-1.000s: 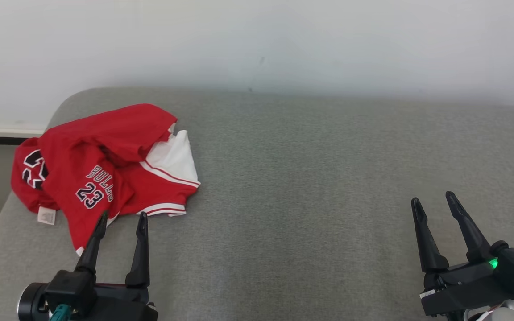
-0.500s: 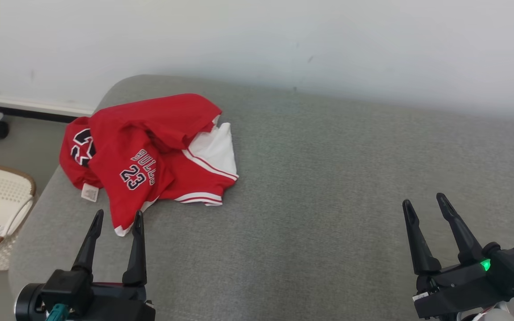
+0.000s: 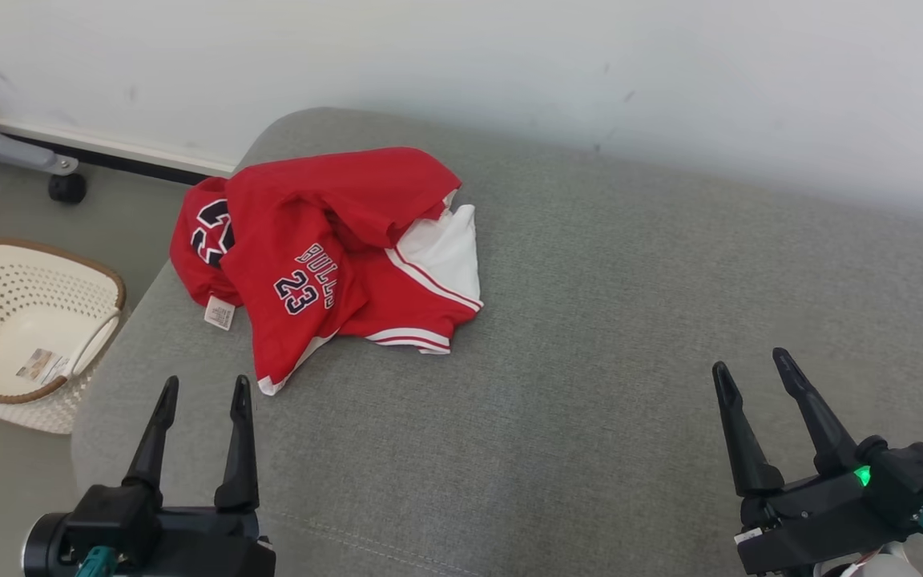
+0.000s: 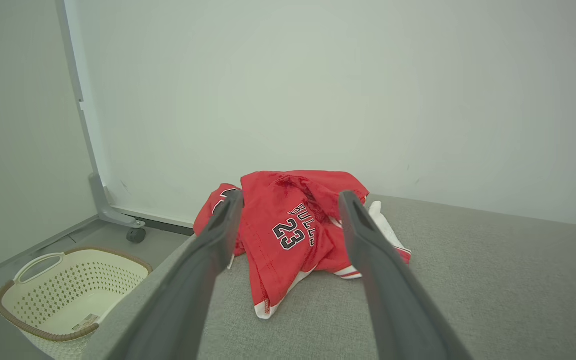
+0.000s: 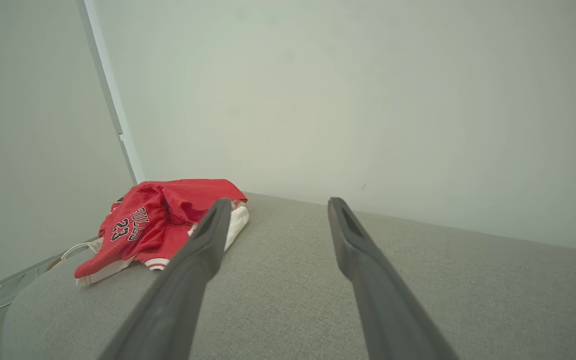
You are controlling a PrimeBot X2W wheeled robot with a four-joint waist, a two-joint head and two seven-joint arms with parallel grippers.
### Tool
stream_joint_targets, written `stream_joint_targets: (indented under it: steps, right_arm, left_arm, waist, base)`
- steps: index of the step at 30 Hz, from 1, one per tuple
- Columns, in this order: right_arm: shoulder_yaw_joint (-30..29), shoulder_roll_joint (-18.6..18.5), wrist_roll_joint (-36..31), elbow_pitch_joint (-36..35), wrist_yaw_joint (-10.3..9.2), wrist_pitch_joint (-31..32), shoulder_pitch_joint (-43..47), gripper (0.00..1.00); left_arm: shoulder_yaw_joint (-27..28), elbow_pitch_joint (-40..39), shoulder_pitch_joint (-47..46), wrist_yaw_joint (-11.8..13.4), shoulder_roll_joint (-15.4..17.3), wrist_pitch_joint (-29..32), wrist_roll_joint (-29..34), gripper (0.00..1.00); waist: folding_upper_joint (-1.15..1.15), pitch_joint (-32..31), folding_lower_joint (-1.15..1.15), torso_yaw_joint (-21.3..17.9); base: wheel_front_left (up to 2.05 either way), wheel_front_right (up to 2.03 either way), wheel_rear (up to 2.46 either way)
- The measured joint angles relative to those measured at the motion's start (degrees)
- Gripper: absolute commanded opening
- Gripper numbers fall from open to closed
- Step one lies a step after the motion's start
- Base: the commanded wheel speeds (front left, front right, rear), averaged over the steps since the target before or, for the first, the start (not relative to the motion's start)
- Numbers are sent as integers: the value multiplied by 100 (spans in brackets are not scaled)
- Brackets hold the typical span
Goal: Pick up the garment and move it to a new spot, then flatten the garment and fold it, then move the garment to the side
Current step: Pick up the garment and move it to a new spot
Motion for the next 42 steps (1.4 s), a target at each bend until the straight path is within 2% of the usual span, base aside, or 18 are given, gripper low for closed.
stream_joint_targets:
  steps: [10, 16, 20, 31, 38, 42]
  right_arm:
    - [135, 3, -114, 47, 76, -1, -131, 100]
    - [210, 2, -182, 38, 124, -1, -287, 100]
    - [274, 1, -205, -4, 132, -1, -356, 100]
    - [316, -3, -261, -157, 174, -1, -684, 100]
    - [289, 3, -281, -218, 174, -1, -910, 100]
    - [263, 2, -288, -245, 174, -1, -1092, 100]
  left_arm:
    - [200, -111, 85, -8, -3, -1, -33, 100]
    - [416, -56, -401, -312, 112, -1, -409, 100]
    - [621, 99, -873, -463, 338, 69, -602, 100]
    - [1051, 871, -2436, -746, 848, 945, -1559, 100]
    - [1234, 1459, -3248, -805, 1358, 1443, -1900, 100]
    - [1248, 1831, -3706, -811, 1492, 1723, -2006, 100]
  waist:
    - [0, 131, 0, 116]
    - [0, 270, 0, 18]
    - [0, 385, 0, -81]
    - [1, 887, 1, -459]
    - [1, 1281, 1, -793]
    - [1, 1522, 1, -988]
  base:
    - [0, 0, 0]
    - [0, 0, 0]
    - [0, 0, 0]
    - [0, 0, 0]
    - [0, 0, 0]
    - [0, 0, 0]
